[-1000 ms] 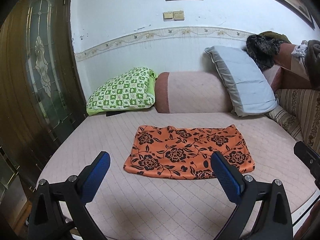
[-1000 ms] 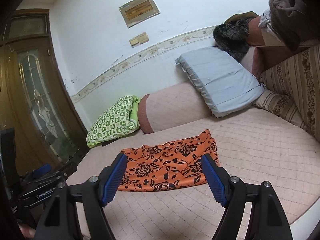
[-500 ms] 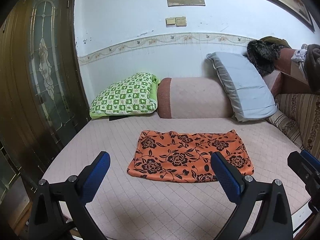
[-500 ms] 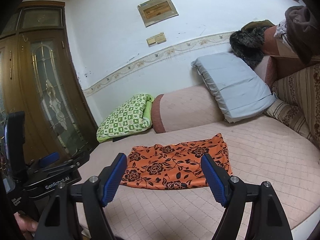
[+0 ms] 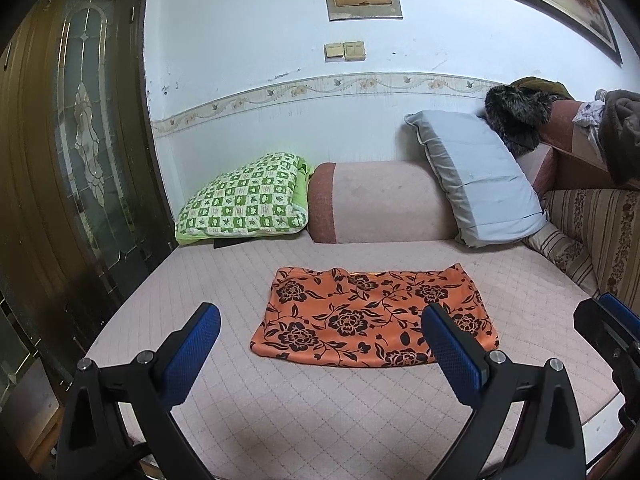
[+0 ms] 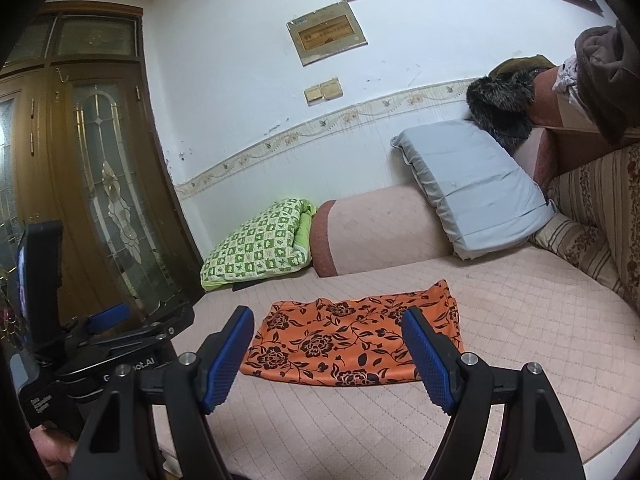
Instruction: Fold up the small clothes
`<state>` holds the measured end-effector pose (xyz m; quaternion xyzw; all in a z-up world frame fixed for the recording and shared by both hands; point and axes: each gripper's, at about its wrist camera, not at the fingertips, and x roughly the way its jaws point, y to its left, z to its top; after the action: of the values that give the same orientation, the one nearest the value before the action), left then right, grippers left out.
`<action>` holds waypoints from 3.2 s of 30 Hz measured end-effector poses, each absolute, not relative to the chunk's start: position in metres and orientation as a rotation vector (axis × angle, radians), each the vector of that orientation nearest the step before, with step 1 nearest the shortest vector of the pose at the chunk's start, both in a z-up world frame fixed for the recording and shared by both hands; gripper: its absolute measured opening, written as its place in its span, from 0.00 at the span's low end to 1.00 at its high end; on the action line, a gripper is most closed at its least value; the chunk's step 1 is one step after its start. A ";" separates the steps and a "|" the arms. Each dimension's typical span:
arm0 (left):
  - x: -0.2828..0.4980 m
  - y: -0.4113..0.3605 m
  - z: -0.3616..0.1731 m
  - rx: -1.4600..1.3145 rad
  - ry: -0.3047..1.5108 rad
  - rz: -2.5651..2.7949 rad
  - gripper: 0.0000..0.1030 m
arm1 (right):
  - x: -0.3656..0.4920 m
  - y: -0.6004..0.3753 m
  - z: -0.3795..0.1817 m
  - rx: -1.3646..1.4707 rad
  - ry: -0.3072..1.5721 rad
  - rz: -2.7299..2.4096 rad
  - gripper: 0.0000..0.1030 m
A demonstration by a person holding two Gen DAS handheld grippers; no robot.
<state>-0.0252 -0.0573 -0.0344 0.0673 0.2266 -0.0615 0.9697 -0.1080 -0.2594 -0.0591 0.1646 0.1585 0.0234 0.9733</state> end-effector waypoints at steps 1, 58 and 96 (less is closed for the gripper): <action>-0.026 -0.058 -0.034 0.138 0.456 -0.126 0.97 | -0.109 -0.260 -0.059 0.332 0.318 0.046 0.77; -0.039 -0.079 -0.031 0.169 0.459 -0.190 0.97 | -0.121 -0.275 -0.063 0.378 0.299 0.029 0.77; -0.016 -0.042 -0.052 0.109 0.497 -0.138 0.97 | -0.095 -0.241 -0.071 0.328 0.356 0.062 0.77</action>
<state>-0.0159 -0.0423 -0.0520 0.0540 0.2456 -0.0683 0.9655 -0.0949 -0.2409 -0.0713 0.1624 0.1761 0.0308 0.9704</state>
